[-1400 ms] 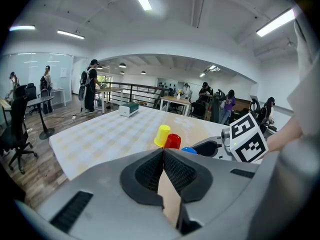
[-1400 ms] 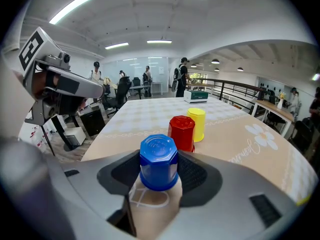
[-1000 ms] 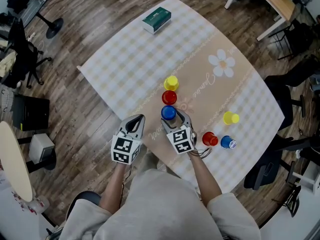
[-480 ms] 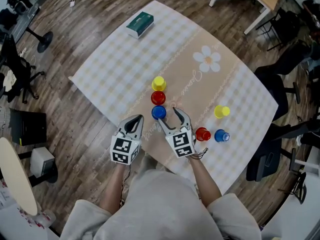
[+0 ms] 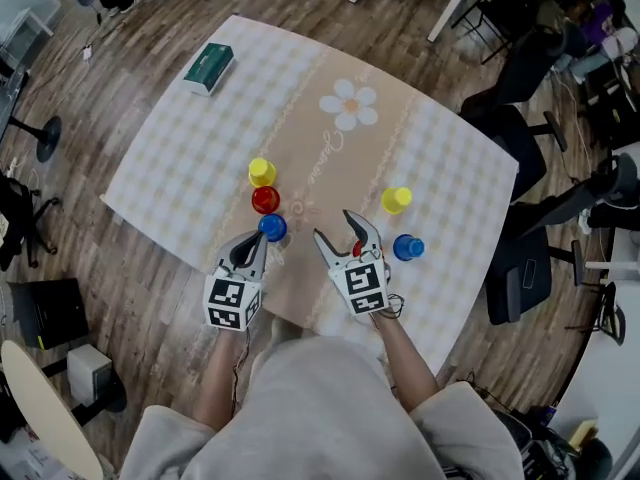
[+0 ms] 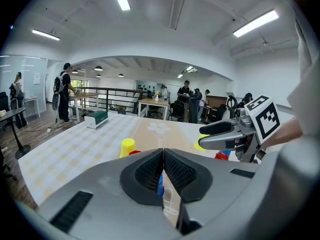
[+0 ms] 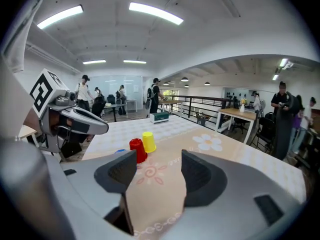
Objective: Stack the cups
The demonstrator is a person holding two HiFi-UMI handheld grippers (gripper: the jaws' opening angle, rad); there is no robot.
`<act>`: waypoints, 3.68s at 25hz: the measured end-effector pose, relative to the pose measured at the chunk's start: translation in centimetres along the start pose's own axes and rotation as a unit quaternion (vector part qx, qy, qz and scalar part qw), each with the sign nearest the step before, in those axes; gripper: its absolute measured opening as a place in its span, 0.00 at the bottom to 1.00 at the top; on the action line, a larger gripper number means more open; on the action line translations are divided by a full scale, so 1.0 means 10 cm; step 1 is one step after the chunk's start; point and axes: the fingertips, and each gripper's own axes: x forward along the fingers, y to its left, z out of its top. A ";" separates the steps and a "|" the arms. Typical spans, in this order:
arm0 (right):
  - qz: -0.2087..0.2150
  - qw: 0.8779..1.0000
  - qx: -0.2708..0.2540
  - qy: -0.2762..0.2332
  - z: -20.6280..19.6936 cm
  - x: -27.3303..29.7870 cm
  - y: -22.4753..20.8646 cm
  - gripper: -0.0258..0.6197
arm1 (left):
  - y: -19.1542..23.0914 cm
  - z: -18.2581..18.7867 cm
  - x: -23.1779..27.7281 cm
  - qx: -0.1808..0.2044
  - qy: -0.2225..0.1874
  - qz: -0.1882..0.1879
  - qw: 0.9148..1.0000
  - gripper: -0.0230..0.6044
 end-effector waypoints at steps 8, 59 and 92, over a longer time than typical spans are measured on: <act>-0.075 0.996 0.040 0.006 -0.24 -0.45 -0.58 0.47 | -0.33 0.09 0.22 0.020 0.004 -0.036 0.999 0.06; -0.176 0.972 0.116 0.103 -1.51 -1.02 -1.57 0.40 | -0.61 0.13 0.29 0.033 0.008 -0.040 0.999 0.06; -0.049 0.999 -0.005 0.005 0.33 0.14 -0.65 0.40 | 0.29 -0.04 -0.45 -0.025 -0.026 0.064 0.997 0.06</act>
